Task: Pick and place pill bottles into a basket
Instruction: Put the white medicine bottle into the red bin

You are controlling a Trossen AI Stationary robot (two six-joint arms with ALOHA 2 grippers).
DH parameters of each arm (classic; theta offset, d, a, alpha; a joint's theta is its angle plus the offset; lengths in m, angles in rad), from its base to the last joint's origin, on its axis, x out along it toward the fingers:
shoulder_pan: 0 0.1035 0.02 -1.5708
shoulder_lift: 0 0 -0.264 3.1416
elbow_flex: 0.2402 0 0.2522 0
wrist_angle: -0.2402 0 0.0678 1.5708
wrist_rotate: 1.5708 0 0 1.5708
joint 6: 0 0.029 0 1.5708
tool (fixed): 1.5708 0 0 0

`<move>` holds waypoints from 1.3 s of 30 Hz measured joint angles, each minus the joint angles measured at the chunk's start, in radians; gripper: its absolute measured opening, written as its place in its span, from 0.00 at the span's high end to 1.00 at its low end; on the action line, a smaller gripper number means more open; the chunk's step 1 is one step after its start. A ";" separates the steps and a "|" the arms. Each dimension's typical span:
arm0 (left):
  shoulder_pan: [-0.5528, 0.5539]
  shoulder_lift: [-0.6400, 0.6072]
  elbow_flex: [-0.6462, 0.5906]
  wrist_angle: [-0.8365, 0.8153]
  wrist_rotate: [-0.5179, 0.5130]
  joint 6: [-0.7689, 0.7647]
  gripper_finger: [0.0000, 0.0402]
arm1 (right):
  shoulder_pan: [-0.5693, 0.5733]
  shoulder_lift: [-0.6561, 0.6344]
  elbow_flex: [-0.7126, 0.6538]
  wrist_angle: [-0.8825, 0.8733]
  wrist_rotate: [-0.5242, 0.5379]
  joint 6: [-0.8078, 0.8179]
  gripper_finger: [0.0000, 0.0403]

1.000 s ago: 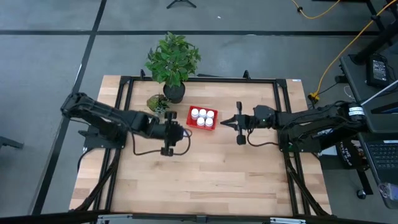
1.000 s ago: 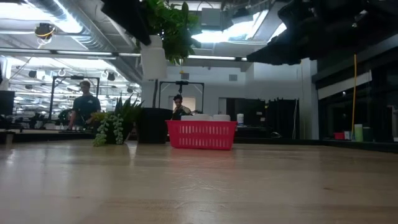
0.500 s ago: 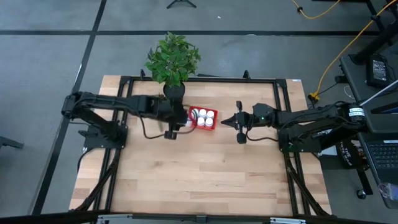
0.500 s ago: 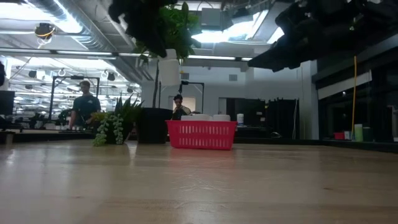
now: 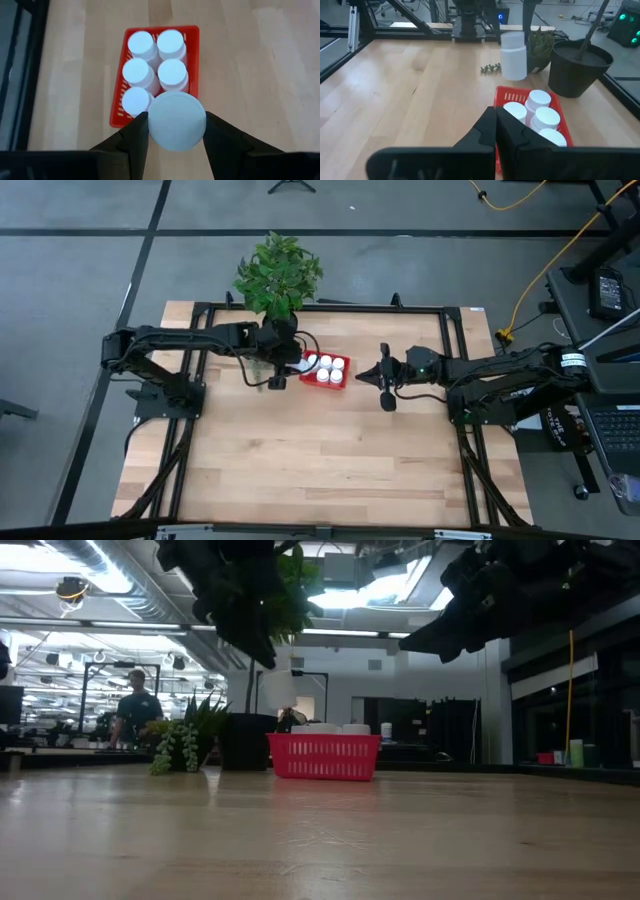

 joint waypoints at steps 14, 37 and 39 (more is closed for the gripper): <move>0.000 0.024 -0.003 0.055 0.035 0.000 0.61 | 0.000 0.002 0.000 -0.006 0.001 -0.020 0.99; 0.040 0.154 -0.002 0.092 0.087 -0.005 0.61 | 0.000 0.002 0.000 -0.014 0.001 0.004 0.99; 0.042 0.154 -0.002 0.105 0.102 -0.013 0.61 | 0.000 0.002 0.000 -0.014 0.001 0.004 0.99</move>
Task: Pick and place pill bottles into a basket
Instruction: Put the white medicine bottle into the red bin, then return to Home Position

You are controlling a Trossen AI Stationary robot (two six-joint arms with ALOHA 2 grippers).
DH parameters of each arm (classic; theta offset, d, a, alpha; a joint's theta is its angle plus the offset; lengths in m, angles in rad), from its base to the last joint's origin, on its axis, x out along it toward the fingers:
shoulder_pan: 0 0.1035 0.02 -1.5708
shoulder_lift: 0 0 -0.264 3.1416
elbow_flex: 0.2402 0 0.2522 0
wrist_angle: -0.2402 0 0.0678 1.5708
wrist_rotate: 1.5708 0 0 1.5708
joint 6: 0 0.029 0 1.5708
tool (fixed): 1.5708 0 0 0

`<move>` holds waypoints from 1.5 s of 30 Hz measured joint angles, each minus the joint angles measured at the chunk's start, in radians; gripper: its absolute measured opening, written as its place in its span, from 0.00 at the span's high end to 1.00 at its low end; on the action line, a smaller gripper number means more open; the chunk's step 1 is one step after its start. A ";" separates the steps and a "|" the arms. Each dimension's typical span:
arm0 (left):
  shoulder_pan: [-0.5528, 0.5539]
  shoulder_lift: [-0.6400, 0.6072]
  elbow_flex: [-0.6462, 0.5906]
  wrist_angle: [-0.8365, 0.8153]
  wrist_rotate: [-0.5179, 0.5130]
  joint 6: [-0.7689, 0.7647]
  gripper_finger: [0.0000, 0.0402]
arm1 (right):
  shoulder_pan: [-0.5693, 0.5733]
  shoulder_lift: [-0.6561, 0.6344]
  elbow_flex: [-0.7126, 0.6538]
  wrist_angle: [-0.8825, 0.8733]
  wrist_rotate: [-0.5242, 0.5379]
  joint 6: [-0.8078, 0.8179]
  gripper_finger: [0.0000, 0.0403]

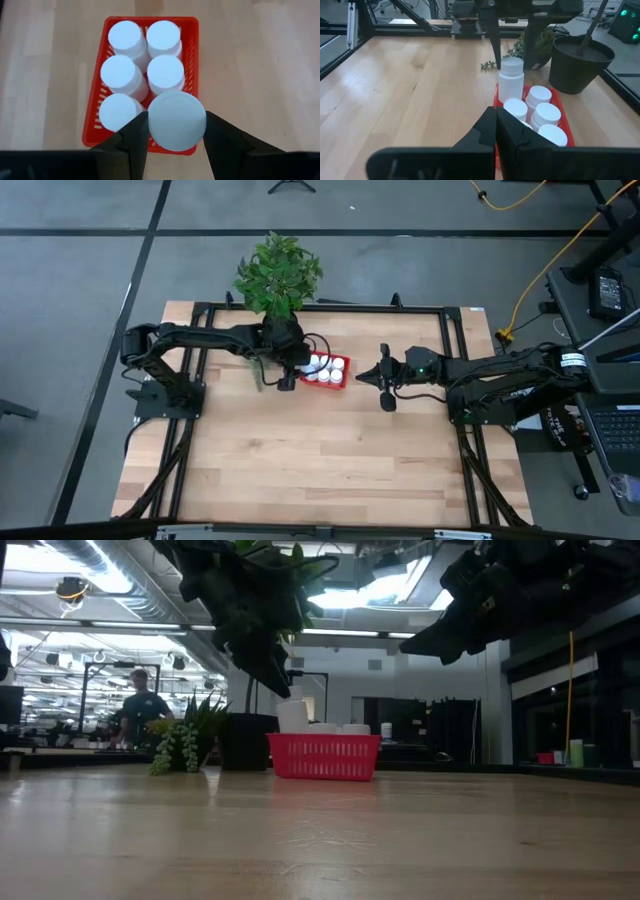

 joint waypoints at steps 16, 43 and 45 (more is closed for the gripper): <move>0.010 0.126 0.002 0.027 -0.005 0.010 0.61 | 0.000 0.000 0.000 -0.009 0.000 -0.003 0.99; 0.009 0.074 0.148 -0.185 -0.090 0.018 0.52 | 0.000 0.000 0.000 -0.030 0.001 -0.004 0.99; 0.007 0.045 0.191 -0.249 -0.111 0.019 0.52 | 0.000 0.000 0.000 -0.030 0.001 -0.004 0.99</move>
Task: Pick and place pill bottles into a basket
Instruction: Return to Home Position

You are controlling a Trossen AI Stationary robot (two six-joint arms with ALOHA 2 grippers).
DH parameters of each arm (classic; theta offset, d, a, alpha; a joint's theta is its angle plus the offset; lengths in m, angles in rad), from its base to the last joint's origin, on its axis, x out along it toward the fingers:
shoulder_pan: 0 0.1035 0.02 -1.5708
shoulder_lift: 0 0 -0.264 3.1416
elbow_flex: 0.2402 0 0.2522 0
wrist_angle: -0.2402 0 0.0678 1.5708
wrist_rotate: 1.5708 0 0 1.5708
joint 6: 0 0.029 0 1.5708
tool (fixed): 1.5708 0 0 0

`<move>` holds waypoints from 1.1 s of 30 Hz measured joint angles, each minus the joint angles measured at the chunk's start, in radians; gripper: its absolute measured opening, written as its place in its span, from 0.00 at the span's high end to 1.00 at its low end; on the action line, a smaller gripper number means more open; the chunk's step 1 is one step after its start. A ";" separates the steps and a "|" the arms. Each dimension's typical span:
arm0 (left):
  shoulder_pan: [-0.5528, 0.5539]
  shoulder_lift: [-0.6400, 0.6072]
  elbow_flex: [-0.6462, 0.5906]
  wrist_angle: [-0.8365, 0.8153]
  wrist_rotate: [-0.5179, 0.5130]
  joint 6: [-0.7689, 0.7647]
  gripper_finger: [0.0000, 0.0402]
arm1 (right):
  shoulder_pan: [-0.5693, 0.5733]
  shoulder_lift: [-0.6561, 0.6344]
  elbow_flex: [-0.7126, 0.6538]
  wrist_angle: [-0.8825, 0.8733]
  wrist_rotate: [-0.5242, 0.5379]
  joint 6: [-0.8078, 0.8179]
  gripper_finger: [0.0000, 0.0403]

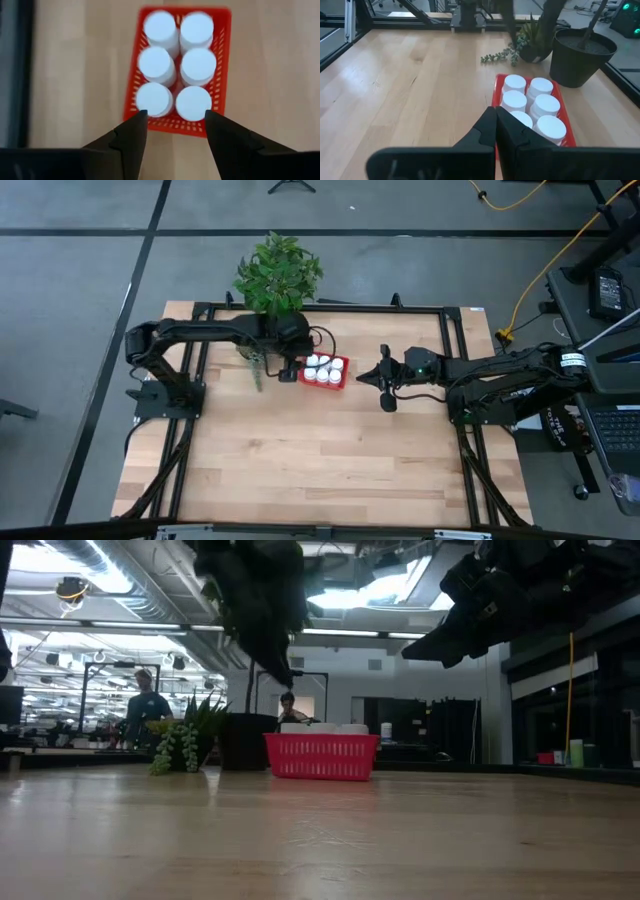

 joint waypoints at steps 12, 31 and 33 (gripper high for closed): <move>-0.014 -0.336 0.039 -0.143 -0.016 -0.047 0.73 | 0.001 -0.003 0.000 -0.001 0.000 -0.004 0.99; -0.179 -0.927 -0.665 0.278 -0.036 -0.263 1.00 | 0.000 -0.003 0.000 -0.014 0.000 -0.019 0.99; -0.189 -0.998 -0.716 0.322 -0.045 -0.270 1.00 | 0.000 -0.003 0.000 -0.014 0.000 -0.021 0.99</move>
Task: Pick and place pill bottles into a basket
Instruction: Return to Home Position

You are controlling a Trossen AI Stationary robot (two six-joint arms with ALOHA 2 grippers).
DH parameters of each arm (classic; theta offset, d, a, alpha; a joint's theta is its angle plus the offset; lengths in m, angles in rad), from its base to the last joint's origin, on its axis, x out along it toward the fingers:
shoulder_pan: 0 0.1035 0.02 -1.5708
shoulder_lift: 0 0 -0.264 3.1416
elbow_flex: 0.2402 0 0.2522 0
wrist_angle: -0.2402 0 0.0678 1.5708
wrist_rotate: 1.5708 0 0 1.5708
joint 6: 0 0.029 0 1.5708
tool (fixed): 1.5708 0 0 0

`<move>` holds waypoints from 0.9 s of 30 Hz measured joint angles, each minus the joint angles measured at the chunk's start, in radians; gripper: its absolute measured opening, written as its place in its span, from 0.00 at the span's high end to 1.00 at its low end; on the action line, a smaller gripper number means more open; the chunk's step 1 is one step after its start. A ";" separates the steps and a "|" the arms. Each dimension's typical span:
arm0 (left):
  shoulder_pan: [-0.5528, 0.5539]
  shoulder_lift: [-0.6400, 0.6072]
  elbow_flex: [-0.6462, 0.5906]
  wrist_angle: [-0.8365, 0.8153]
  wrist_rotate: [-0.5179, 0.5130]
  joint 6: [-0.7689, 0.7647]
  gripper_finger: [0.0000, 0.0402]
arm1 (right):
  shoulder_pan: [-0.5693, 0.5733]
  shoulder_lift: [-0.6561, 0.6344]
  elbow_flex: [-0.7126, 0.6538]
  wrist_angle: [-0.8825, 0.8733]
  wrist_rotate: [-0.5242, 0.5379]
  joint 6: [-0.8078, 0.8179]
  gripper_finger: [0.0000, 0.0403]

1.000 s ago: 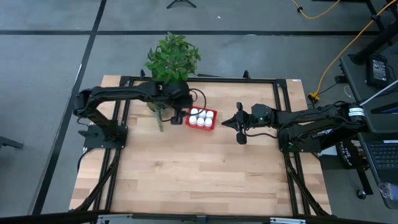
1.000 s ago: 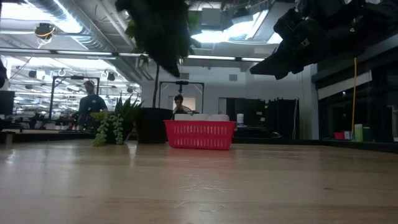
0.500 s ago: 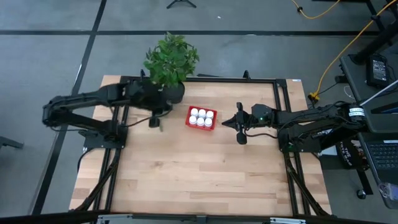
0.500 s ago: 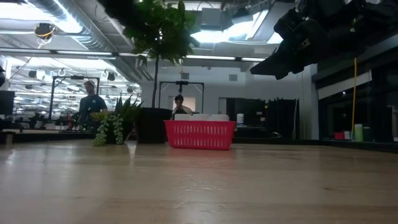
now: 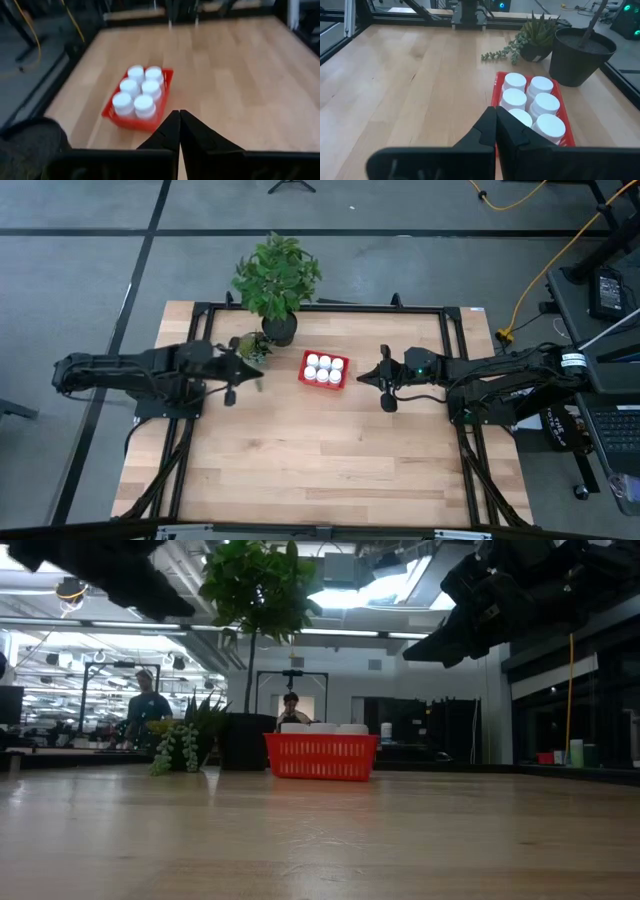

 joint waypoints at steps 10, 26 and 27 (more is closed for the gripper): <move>-0.014 -0.327 -0.240 0.152 -0.027 -0.024 1.00 | -0.037 -0.114 0.000 -0.020 -0.010 -0.003 0.99; -0.014 -0.606 -0.487 0.299 -0.088 0.001 0.99 | -0.159 -0.709 0.000 -0.485 -0.159 -0.032 1.00; -0.013 -0.604 -0.495 0.319 -0.088 0.004 0.99 | -0.159 -0.751 0.000 -0.518 -0.161 -0.053 1.00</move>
